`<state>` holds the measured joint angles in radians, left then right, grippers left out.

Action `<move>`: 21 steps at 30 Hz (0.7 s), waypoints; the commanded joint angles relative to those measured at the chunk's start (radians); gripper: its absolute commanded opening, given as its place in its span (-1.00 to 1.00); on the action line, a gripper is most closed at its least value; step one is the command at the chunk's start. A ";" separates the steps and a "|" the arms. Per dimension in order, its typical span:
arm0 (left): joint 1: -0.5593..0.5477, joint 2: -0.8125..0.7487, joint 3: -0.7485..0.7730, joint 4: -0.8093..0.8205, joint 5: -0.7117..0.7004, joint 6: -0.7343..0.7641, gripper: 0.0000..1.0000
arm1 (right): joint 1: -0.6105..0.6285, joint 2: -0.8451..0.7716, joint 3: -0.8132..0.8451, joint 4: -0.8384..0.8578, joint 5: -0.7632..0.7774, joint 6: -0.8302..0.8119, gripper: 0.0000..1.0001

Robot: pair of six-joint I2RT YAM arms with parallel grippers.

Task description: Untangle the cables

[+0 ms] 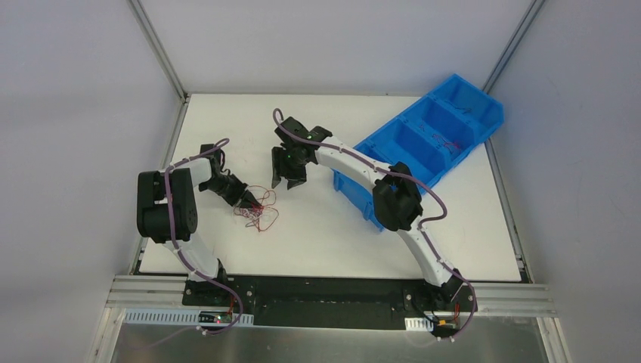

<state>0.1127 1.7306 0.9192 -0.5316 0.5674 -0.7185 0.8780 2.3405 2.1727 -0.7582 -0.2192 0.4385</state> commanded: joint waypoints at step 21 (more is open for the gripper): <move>0.002 0.015 0.035 -0.022 0.018 0.008 -0.90 | 0.037 0.148 0.006 0.117 -0.076 0.036 -0.44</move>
<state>0.1127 1.7336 0.9245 -0.5320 0.5674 -0.7181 0.9115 2.4805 2.1624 -0.6807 -0.2867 0.4568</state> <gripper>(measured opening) 0.058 0.362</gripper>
